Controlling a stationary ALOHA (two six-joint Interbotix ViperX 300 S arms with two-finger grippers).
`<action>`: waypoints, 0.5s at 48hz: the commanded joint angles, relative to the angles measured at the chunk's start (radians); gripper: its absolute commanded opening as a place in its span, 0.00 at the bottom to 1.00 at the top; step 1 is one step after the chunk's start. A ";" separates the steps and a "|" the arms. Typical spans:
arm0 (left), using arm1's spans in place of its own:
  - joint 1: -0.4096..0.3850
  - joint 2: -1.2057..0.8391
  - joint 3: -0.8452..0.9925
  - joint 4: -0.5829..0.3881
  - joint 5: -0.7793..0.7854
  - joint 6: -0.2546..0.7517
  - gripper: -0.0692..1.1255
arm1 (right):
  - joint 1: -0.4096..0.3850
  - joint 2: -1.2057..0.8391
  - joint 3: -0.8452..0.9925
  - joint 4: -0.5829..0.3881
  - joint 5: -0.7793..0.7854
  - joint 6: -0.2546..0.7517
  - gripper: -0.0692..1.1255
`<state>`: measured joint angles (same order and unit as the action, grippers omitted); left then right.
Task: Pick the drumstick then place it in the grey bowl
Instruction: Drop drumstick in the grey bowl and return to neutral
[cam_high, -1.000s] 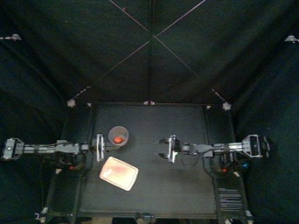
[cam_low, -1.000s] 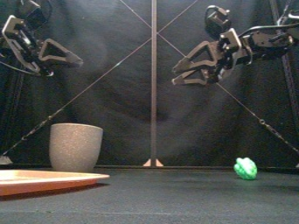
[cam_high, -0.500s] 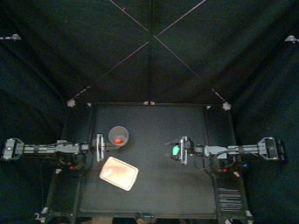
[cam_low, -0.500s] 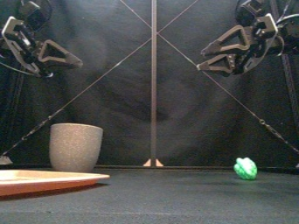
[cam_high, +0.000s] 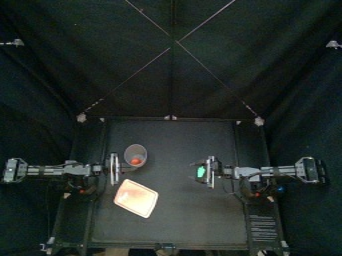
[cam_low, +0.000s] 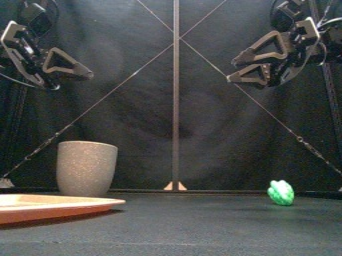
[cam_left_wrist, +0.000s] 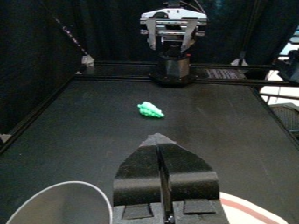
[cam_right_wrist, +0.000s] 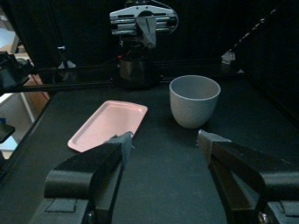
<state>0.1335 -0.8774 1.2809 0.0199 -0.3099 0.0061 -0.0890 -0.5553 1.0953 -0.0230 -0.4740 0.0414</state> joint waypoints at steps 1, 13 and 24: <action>0.003 0.002 -0.015 0.000 -0.011 0.000 0.06 | 0.002 -0.014 -0.008 0.005 -0.008 0.000 0.85; 0.002 0.002 -0.012 0.000 -0.011 0.000 0.06 | -0.002 -0.014 -0.008 0.005 -0.008 0.000 0.85; 0.003 0.002 -0.011 0.000 -0.012 -0.002 0.06 | 0.000 -0.012 -0.003 0.005 -0.014 0.000 0.85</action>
<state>0.1335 -0.8790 1.2809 0.0199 -0.3114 0.0061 -0.0890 -0.5568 1.0999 -0.0199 -0.4755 0.0414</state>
